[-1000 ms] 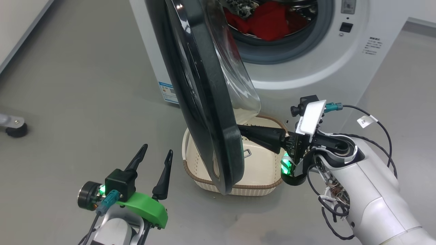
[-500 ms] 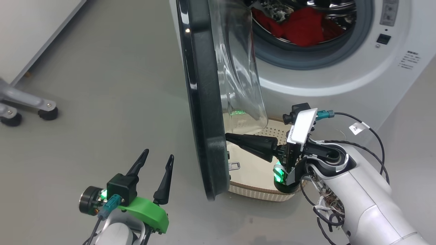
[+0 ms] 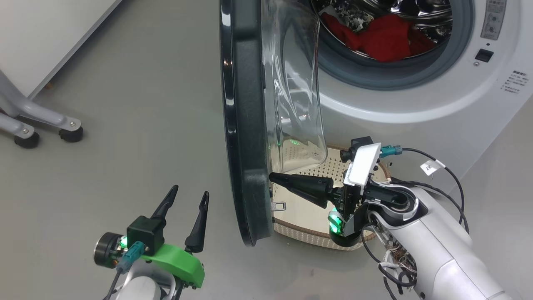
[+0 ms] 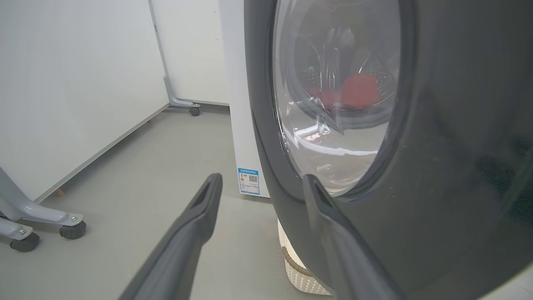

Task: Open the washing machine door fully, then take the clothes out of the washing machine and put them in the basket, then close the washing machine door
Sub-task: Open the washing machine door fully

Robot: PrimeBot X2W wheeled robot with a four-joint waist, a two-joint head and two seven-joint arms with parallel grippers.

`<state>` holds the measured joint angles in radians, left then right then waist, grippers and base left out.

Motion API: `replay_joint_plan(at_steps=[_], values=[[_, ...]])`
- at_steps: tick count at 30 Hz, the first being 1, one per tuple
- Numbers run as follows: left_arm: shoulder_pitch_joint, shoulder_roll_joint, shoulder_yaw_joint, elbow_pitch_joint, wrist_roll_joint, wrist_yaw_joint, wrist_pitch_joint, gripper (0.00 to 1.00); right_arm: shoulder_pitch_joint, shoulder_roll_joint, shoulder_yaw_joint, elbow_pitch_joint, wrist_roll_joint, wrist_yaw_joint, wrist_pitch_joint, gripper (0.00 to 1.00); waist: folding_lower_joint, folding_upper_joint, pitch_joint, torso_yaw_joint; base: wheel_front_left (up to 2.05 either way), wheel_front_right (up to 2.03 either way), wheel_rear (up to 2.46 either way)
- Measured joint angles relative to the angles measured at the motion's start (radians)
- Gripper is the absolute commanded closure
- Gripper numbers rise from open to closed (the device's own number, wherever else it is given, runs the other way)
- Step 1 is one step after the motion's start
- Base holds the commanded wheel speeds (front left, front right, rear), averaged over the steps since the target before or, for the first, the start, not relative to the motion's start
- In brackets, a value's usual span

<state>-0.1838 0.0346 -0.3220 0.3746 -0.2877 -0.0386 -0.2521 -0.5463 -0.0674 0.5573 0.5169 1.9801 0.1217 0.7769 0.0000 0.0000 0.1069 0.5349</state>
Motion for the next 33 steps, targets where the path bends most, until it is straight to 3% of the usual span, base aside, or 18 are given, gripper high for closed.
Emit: replay_joint_plan(at_steps=[9,10,12,13,14,22,33], values=[[0.002,0.0,0.004,-0.009,-0.003,0.004,0.0,0.0,0.05,0.004,-0.092,-0.041,0.037,0.0,-0.084,1.0,0.0,0.0,0.0,-0.012,0.0,0.0,0.0],[0.003,0.0,0.004,-0.01,-0.004,0.004,0.0,0.0,0.057,0.004,-0.11,-0.049,0.038,0.0,-0.1,0.94,0.0,0.0,0.0,-0.014,0.0,0.0,0.0],[0.004,0.0,0.007,-0.011,-0.009,0.008,0.0,0.0,0.076,0.004,-0.142,-0.063,0.038,0.0,-0.125,0.69,0.0,0.0,0.0,-0.018,0.0,0.0,0.0],[0.005,0.0,0.009,-0.011,-0.01,0.008,0.0,0.0,0.089,0.004,-0.162,-0.071,0.039,0.0,-0.14,0.25,0.0,0.0,-0.002,-0.02,0.0,0.0,0.0],[0.006,0.0,0.01,-0.011,-0.01,0.008,0.0,0.0,0.103,0.004,-0.182,-0.078,0.041,0.0,-0.159,0.0,0.0,0.0,-0.004,-0.022,0.0,0.0,0.0],[0.022,0.0,0.014,-0.011,-0.012,0.009,0.0,0.0,0.215,-0.003,-0.306,-0.139,-0.058,0.0,-0.33,0.0,0.0,0.0,-0.009,-0.039,0.0,0.0,0.0],[0.029,0.0,0.021,-0.009,-0.013,0.016,0.0,0.0,0.311,-0.118,-0.294,-0.217,-0.496,0.0,-0.638,0.0,0.0,0.0,-0.029,-0.055,0.0,0.0,0.0]])
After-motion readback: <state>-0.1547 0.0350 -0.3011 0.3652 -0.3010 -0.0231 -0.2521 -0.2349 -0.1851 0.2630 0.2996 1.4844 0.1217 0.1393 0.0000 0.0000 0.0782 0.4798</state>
